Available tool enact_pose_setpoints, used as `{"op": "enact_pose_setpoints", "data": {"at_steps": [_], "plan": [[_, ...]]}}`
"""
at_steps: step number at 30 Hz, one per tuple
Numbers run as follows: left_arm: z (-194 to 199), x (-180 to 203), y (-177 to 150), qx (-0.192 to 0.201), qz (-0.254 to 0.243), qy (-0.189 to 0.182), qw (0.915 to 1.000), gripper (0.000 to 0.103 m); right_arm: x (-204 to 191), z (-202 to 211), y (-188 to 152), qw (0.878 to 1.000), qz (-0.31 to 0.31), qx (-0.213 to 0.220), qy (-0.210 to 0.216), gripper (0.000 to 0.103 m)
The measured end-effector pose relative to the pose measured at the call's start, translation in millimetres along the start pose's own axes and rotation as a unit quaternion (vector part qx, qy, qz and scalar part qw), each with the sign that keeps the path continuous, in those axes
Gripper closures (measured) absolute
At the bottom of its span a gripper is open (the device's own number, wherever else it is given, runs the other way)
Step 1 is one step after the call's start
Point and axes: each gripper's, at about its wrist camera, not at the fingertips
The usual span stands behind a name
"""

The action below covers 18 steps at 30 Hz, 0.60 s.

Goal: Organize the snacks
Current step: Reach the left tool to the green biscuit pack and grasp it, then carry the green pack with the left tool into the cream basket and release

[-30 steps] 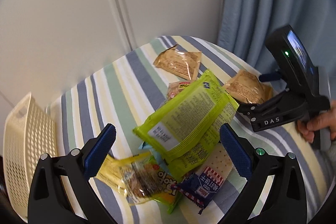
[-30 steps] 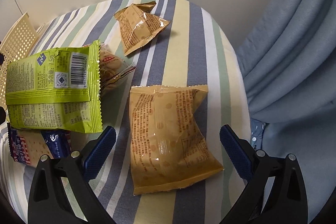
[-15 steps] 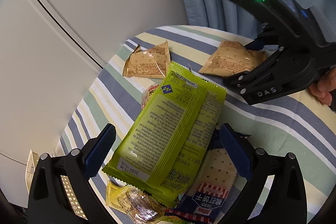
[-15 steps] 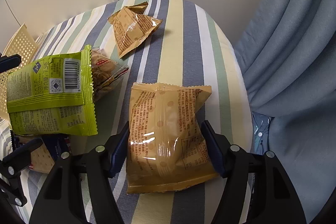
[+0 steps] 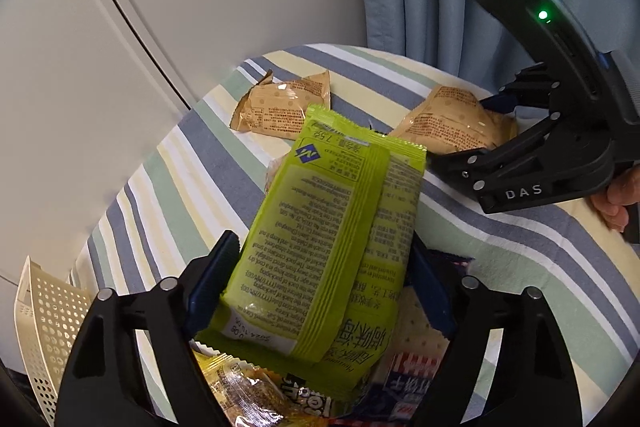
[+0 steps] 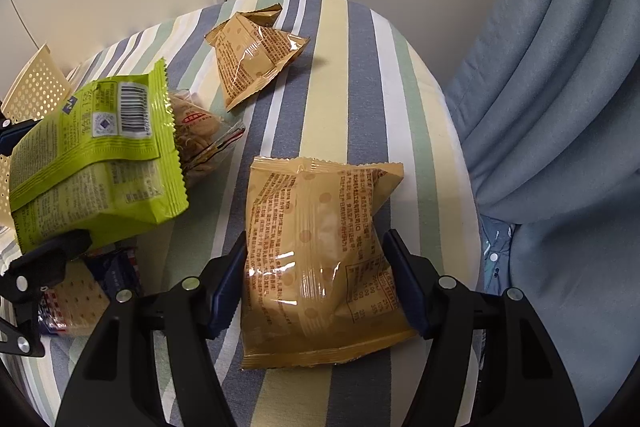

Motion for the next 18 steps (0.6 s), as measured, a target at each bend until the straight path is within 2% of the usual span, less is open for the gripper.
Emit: {"op": "enact_pose_setpoints", "data": {"at_steps": [2, 7, 10, 18], "plan": [[10.9, -2.6, -2.7, 0.018, 0.009, 0.000, 0.9998, 0.024, 1.2, 0.4, 0.1, 1.000, -0.003, 0.001, 0.002, 0.037], [42.9, -24.5, -7.2, 0.058, 0.068, -0.005, 0.9960, 0.030, 2.6, 2.7, -0.3, 1.000, -0.006, 0.006, 0.002, 0.037], [55.7, -38.4, -10.6, 0.069, 0.095, -0.003, 0.9931, 0.030, 3.1, 3.7, -0.7, 1.000, -0.007, 0.007, 0.001, 0.037], [108.2, -77.0, -40.8, 0.111, 0.156, 0.015, 0.9814, 0.030, 3.2, 3.5, -0.2, 1.000, -0.007, 0.007, -0.004, 0.037]]}}
Point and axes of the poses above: each gripper's, at about its wrist camera, not at the fingertips, and z roughly against the way its jaws point, x to its right, y to its top, and after that the axes turned 3 degrees about -x, right-handed
